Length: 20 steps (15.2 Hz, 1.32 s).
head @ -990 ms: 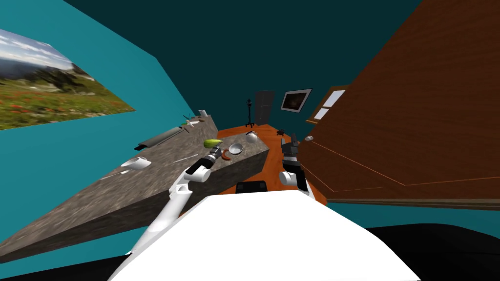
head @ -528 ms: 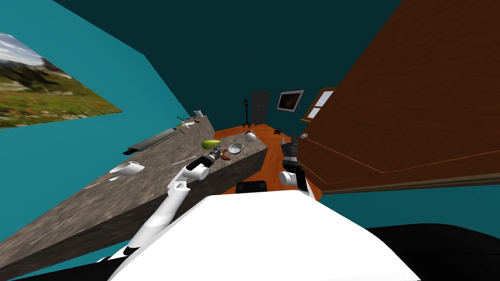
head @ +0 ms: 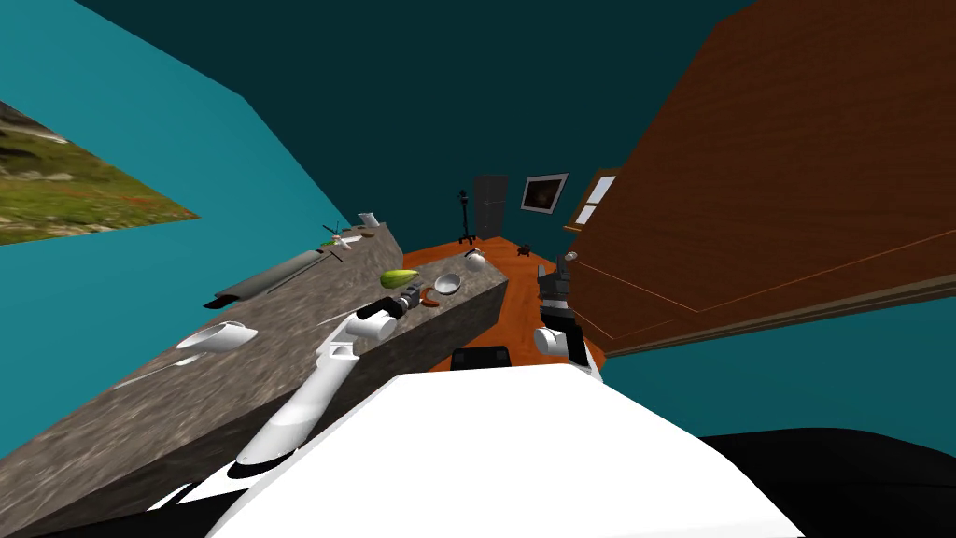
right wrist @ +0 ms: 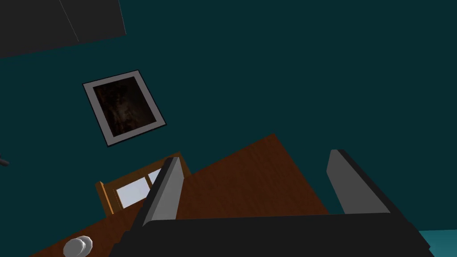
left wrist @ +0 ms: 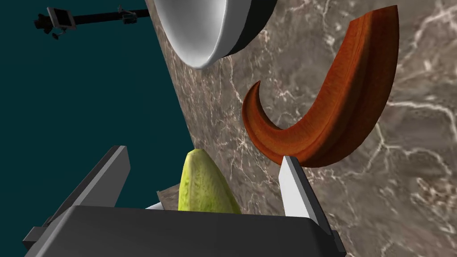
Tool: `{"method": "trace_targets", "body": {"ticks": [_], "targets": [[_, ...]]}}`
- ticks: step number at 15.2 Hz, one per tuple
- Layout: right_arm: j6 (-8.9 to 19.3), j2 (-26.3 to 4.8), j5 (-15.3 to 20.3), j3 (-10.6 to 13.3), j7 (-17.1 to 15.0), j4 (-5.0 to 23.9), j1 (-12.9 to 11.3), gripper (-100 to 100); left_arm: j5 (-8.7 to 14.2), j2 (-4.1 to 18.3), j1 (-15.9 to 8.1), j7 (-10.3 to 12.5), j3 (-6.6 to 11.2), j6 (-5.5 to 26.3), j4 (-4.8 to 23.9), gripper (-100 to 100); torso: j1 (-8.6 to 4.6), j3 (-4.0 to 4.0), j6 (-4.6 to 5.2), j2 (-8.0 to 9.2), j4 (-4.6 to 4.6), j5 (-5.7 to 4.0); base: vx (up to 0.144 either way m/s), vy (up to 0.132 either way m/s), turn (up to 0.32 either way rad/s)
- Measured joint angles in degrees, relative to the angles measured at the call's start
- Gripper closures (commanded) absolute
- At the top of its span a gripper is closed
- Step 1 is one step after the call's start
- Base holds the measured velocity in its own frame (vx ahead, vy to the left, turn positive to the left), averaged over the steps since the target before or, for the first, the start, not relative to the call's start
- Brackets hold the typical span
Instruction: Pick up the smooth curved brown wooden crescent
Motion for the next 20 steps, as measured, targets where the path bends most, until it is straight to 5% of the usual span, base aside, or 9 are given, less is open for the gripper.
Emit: {"method": "trace_targets", "body": {"ticks": [20], "targets": [[0.0,0.0,0.0,0.0,0.0,0.0,0.01,0,10.01,8.22,-5.44,-0.34,-0.14,21.88,6.16,-100,-0.02,-0.06,-0.02,-0.11,-0.02,0.0,-0.019,0.027,-0.124]]}}
